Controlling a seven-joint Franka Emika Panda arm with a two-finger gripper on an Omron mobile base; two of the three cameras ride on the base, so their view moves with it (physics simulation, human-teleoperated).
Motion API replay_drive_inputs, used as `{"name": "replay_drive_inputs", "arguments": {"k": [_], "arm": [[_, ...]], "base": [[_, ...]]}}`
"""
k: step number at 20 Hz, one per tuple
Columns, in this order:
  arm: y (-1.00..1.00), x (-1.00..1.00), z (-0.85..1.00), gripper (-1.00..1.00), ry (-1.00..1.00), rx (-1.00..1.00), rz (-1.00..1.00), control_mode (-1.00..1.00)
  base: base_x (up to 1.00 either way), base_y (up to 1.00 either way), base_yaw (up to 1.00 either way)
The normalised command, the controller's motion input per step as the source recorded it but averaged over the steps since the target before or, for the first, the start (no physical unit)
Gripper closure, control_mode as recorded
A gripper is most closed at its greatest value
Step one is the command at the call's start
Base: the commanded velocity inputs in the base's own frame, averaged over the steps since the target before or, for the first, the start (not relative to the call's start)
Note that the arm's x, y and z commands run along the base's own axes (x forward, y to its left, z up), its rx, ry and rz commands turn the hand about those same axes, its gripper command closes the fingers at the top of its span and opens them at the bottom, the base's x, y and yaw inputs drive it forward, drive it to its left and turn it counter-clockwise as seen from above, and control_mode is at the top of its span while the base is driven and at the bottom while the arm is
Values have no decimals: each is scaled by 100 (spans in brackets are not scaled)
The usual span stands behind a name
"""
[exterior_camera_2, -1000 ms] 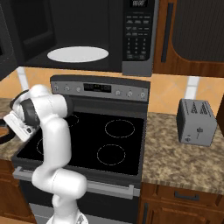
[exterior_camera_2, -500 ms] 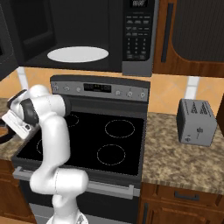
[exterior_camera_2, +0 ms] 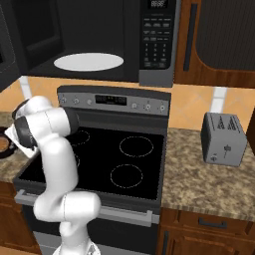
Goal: Open the microwave, place the bowl with waffle inside the microwave, then close the microwave door and turn it on.
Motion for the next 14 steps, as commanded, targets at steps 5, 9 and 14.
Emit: {"name": "replay_drive_inputs", "arguments": {"k": [5, 9, 14], "arm": [[-100, -28, 73, 100, -6, 3, 0, -100], [-100, -28, 90, 100, -5, -1, 0, -100], [-100, -52, 69, 100, -3, -13, 0, -100]], "base": [[0, 0, 0], [0, 0, 0], [0, 0, 0]]}}
